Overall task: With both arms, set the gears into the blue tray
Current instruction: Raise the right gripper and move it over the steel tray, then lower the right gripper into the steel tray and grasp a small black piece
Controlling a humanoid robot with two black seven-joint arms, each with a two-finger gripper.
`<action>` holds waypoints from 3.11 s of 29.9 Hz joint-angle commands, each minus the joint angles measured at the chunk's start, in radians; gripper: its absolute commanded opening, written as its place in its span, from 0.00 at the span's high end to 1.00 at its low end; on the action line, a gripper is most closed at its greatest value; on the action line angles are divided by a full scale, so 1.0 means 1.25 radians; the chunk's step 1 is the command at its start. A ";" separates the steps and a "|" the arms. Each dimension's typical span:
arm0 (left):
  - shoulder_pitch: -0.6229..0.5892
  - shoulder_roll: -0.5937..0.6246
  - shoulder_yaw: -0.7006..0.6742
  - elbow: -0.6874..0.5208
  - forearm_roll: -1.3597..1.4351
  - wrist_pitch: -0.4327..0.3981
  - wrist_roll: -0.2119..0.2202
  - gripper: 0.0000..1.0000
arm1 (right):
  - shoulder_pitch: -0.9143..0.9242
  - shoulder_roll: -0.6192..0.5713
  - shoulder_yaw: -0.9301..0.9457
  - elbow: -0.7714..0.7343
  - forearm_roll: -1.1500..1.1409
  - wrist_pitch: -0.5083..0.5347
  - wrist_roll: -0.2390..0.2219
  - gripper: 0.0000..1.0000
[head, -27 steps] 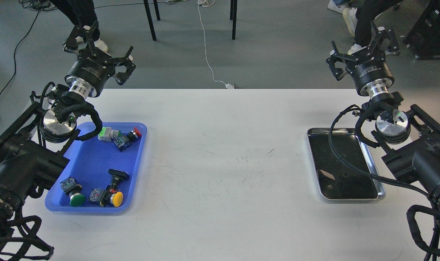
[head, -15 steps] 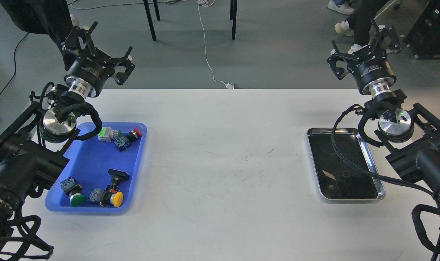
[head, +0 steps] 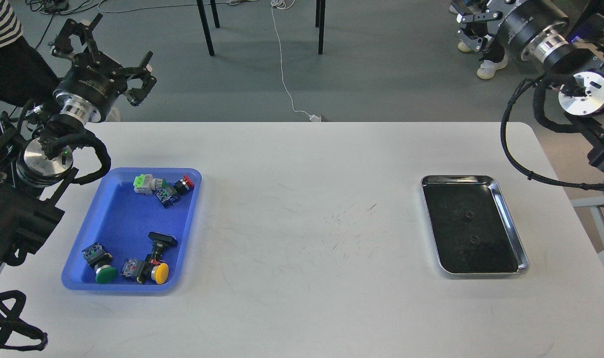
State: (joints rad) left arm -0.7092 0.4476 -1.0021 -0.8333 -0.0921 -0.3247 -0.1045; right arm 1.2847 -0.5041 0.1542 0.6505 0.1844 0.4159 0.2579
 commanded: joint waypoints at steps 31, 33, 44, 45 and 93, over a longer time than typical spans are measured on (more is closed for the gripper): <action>0.018 0.036 -0.024 0.000 -0.005 -0.015 -0.002 0.02 | 0.365 0.181 -1.152 0.485 -0.918 -0.334 0.071 0.08; 0.018 0.036 -0.023 0.000 -0.005 -0.015 -0.001 0.02 | 0.324 0.177 -1.177 0.449 -0.924 -0.343 0.082 0.15; 0.022 0.036 -0.016 0.000 -0.005 -0.015 -0.002 0.02 | 0.260 0.141 -1.186 0.405 -0.945 -0.359 0.085 0.34; 0.022 0.036 -0.016 0.000 -0.005 -0.014 -0.001 0.02 | 0.247 0.141 -1.185 0.401 -0.945 -0.360 0.083 0.35; 0.032 0.046 -0.014 0.000 -0.004 -0.007 0.000 0.02 | 0.186 0.071 -1.170 0.397 -0.977 -0.384 0.069 0.62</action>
State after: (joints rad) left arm -0.6689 0.5030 -1.0202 -0.8329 -0.0966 -0.3366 -0.1052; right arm 1.5202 -0.4187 -1.3123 1.1488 -1.0360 -0.0644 0.3424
